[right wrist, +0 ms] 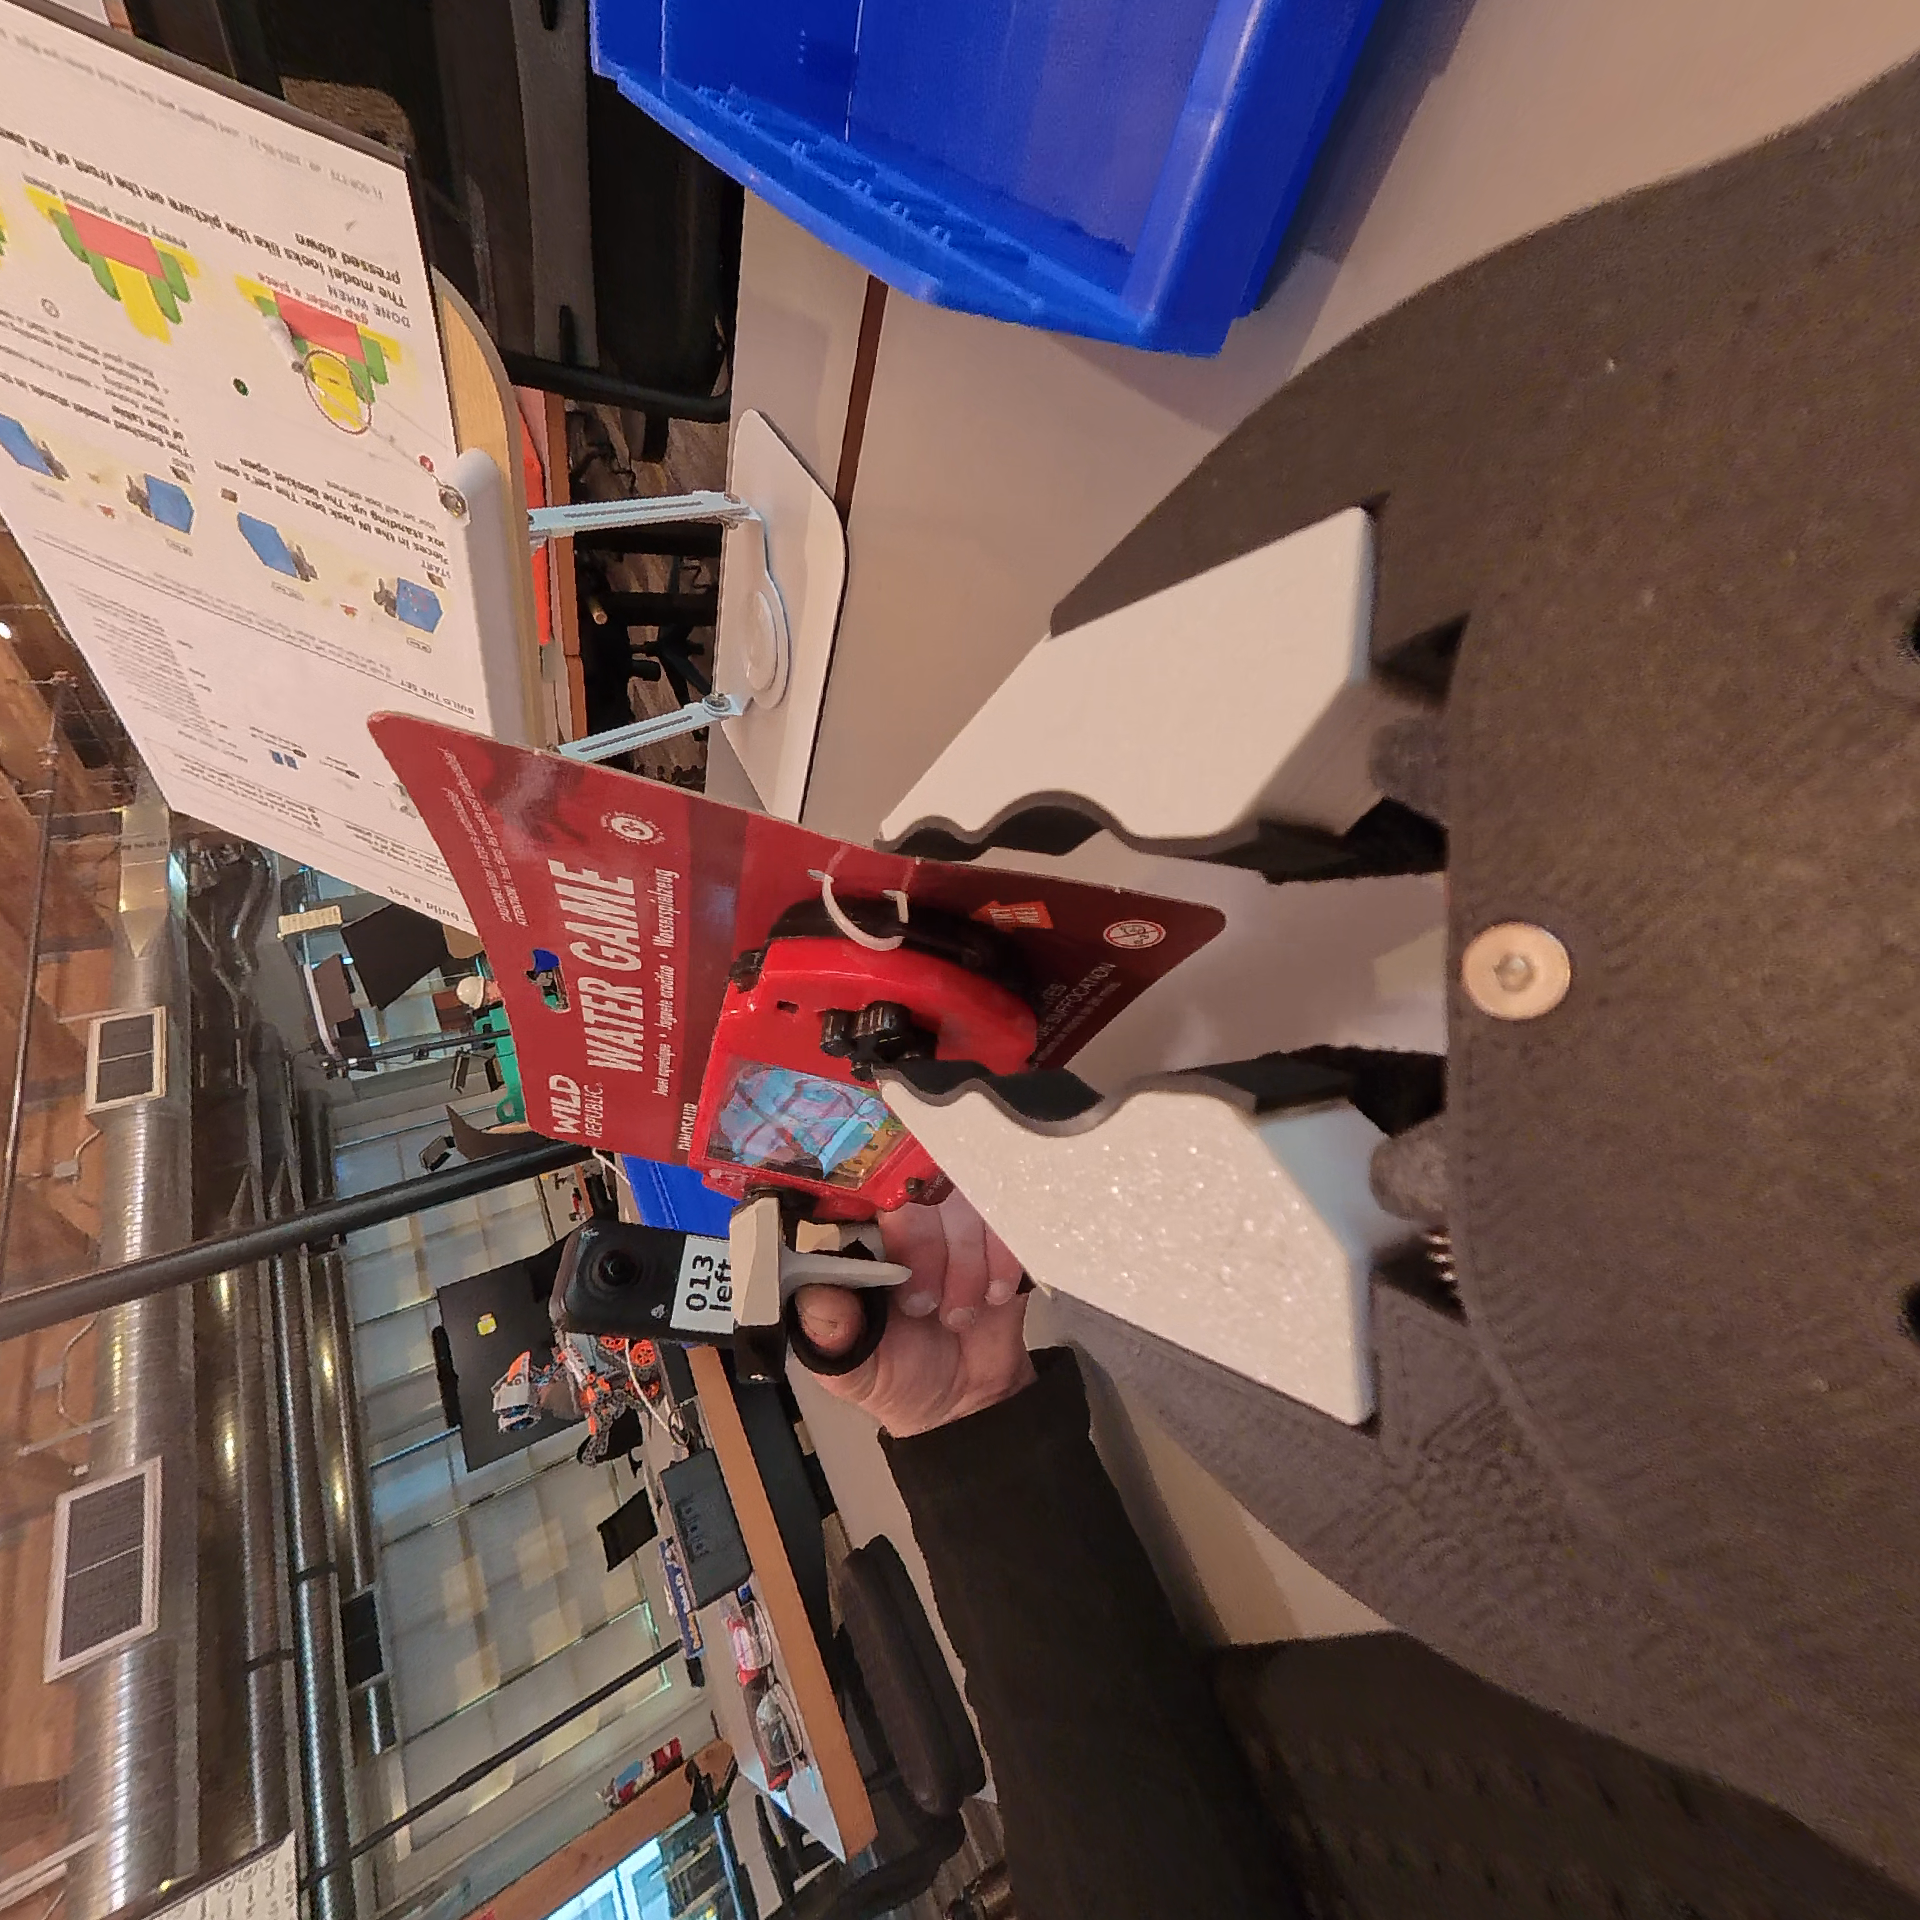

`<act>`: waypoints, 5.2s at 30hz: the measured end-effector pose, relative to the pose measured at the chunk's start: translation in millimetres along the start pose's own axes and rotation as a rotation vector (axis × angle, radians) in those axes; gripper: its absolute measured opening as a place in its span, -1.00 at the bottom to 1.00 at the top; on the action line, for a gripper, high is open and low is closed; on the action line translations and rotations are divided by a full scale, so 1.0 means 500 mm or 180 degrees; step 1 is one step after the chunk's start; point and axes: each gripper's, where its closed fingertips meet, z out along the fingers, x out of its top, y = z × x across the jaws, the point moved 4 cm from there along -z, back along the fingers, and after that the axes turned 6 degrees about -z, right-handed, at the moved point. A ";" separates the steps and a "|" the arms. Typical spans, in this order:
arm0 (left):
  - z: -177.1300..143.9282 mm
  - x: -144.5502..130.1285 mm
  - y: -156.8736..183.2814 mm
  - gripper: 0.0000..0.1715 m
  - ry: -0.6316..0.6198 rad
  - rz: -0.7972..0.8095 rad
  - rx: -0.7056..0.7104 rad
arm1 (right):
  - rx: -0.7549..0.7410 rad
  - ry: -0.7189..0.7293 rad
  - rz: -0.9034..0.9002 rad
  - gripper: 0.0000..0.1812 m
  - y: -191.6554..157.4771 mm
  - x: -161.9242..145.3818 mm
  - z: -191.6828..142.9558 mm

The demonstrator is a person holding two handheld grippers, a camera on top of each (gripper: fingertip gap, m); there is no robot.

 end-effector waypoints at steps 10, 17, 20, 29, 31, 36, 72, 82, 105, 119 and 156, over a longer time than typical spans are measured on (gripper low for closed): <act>0.008 -0.007 0.000 -0.68 -0.0067 0.0003 0.0020 | -0.0102 -0.0112 -0.0084 -0.67 0.008 -0.007 -0.006; 0.013 -0.011 0.000 -0.67 -0.0092 0.0011 0.0009 | -0.0111 0.0021 -0.0039 -0.61 0.011 0.002 -0.008; 0.016 -0.014 0.001 -0.68 -0.0122 0.0021 0.0011 | -0.0119 0.0035 -0.0020 -0.59 0.012 0.003 -0.010; 0.016 -0.014 0.003 -0.67 -0.0119 0.0030 0.0014 | -0.0121 0.0066 0.0011 -0.57 0.013 0.004 -0.010; 0.018 -0.016 0.003 -0.67 -0.0139 0.0043 0.0015 | -0.0120 0.0098 0.0051 -0.57 0.014 0.006 -0.012; 0.028 -0.026 0.007 -0.68 -0.0252 0.0120 0.0042 | -0.0186 0.0166 0.0189 -0.55 0.024 0.008 -0.016; 0.027 -0.020 0.013 -0.68 -0.0256 0.0221 0.0145 | -0.0231 -0.0059 0.0145 -0.62 0.025 -0.010 -0.009; 0.025 -0.014 -0.003 -0.69 -0.0202 0.0181 0.0150 | -0.0279 0.0010 0.0173 -0.57 0.035 -0.015 0.002; -0.034 -0.058 -0.088 -0.63 -0.0715 -0.0483 0.0644 | -0.0294 -0.0848 0.0166 -0.54 0.035 -0.115 0.048; -0.049 -0.101 -0.115 -0.57 -0.1362 -0.0340 0.1090 | -0.0326 -0.1402 0.0082 -0.54 0.036 -0.158 0.055; -0.047 -0.105 -0.108 -0.57 -0.1528 -0.0112 0.1134 | -0.0206 -0.1358 -0.0102 -0.60 0.030 -0.150 0.057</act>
